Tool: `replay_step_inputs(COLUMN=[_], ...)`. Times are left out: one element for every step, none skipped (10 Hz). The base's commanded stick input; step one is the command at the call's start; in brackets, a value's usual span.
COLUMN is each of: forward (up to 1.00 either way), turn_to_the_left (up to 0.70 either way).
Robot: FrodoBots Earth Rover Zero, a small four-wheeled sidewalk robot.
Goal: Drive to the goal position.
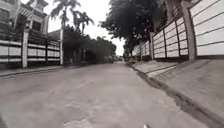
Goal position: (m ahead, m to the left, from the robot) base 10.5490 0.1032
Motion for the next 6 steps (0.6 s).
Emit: replay_step_inputs(forward=[0.85, 0.85, 0.85, 0.85, 0.85, 0.85], turn_to_the_left=[-0.08, -0.09, -0.08, -0.06, -0.05, -0.03])
